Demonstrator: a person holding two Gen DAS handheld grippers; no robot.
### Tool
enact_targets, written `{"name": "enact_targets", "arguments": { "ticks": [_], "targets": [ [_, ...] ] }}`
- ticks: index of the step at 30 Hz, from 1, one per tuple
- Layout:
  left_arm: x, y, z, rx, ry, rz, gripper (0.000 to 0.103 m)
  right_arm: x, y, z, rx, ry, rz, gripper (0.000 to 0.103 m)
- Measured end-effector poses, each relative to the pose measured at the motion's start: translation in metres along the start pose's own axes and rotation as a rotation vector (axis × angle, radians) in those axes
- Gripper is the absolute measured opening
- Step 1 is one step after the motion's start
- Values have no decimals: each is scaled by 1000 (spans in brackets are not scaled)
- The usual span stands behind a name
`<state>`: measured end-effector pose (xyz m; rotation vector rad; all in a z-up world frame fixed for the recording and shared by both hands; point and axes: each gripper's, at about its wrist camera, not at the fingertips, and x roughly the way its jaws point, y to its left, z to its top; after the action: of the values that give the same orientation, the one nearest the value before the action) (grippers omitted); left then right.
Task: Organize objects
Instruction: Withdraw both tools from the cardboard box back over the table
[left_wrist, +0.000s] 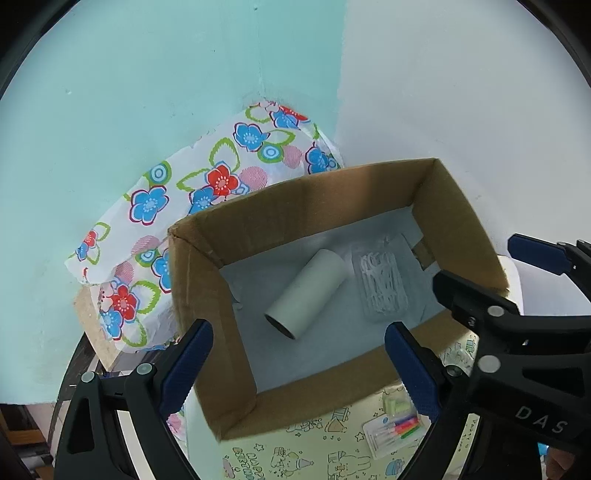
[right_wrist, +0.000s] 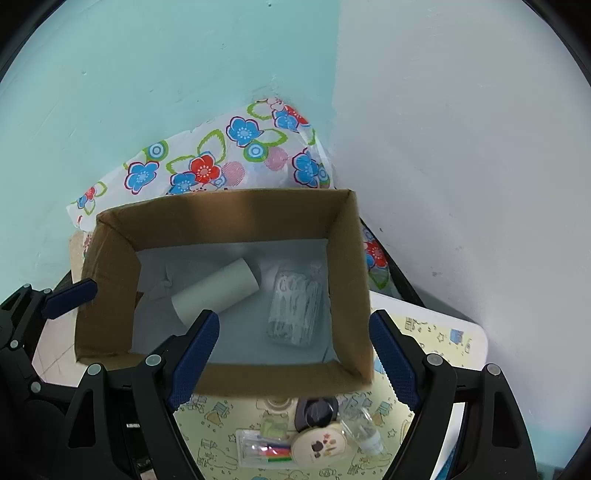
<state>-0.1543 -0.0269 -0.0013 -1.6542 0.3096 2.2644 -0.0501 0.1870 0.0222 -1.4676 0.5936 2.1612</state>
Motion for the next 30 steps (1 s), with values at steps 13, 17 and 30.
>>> {"name": "enact_targets", "arguments": {
  "ticks": [13, 17, 30],
  "targets": [
    [-55, -33, -53, 56, -76, -17, 100, -64, -2, -57, 11, -37, -80, 85],
    [-55, -39, -70, 57, -61, -30, 100, -70, -4, -77, 31, -30, -74, 85],
    [-50, -67, -114, 102, -71, -9, 100, -66, -16, -135, 87, -3, -52, 85]
  ]
}}
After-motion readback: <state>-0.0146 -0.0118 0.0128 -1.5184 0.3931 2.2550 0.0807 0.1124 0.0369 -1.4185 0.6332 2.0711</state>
